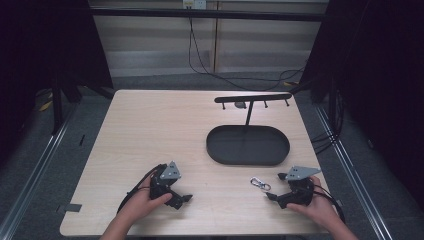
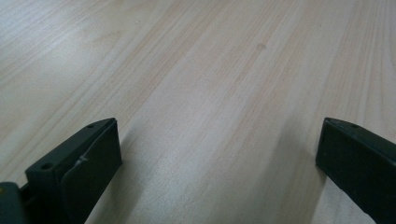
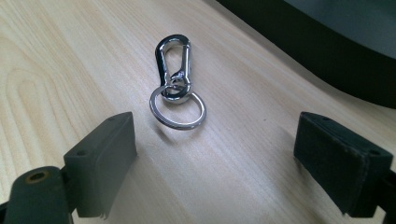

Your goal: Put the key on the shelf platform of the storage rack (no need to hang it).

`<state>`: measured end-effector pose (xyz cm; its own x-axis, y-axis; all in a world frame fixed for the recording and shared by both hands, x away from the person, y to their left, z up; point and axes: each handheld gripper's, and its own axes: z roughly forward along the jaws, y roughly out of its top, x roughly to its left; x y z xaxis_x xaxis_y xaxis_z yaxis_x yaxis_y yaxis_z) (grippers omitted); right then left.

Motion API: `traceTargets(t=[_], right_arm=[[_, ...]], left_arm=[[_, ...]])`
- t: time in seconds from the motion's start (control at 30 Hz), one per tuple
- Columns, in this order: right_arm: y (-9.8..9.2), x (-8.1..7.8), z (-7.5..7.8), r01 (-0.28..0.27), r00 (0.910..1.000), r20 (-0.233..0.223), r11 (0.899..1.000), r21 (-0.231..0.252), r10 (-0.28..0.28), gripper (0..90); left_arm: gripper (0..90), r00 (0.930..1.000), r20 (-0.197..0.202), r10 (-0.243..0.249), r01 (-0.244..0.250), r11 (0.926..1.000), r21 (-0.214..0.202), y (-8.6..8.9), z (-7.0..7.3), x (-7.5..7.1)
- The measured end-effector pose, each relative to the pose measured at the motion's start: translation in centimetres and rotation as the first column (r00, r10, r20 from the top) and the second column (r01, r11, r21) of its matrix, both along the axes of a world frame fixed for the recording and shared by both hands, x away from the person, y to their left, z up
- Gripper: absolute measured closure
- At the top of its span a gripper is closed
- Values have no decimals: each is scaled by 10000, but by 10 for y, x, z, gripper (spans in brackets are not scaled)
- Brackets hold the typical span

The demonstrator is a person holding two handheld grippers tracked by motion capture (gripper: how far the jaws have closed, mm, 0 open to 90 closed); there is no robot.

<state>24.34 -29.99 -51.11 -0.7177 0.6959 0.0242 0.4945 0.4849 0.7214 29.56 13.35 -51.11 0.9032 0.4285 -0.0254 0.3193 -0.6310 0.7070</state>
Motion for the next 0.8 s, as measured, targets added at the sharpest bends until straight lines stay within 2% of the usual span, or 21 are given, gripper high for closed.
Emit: traceTargets(t=[0.13, 0.17, 0.33, 0.37, 0.4, 0.47, 0.5, 0.53, 0.57, 0.8], right_arm=[[1, -1, 1, 156, 9999, -45, 9999, -37, -157, 126], [2, -1, 3, 257, 9993, -265, 9993, -255, -264, 131], [4, -1, 8, 246, 9974, -660, 9978, -620, -287, 161], [7, 0, 13, 197, 9947, -985, 9953, -950, -291, 199], [7, 0, 13, 197, 9947, -985, 9953, -950, -291, 199], [10, 1, 19, 78, 9890, -1453, 9912, -1319, -271, 229], [14, 4, 23, 8, 9797, -1975, 9854, -1704, -349, 243], [14, 4, 23, 8, 9797, -1975, 9854, -1704, -349, 243], [19, 7, 28, -41, 9701, -2387, 9803, -1975, -441, 259], [30, 16, 41, -42, 9617, -2690, 9790, -2040, -519, 289]], left_arm=[[0, 10000, -34, -23, 23, 10000, 44, 0, 0, 0], [0, 10000, -31, -27, 28, 10000, 48, 0, 0, 0], [0, 10000, -32, -26, 26, 10000, 48, 0, 0, 0], [0, 10000, -30, -27, 27, 10000, 50, 0, 0, 0], [0, 10000, -32, -27, 27, 10000, 48, 0, 0, 0], [0, 10000, -31, -28, 28, 10000, 49, 0, 0, 0], [0, 10000, -35, -23, 23, 10000, 43, 0, 0, 0], [0, 10000, -35, -23, 23, 10000, 43, 0, 0, 0], [0, 10000, -34, -25, 25, 10000, 45, 0, 0, 0], [0, 10000, -31, -25, 25, 10000, 48, 0, 0, 0]])
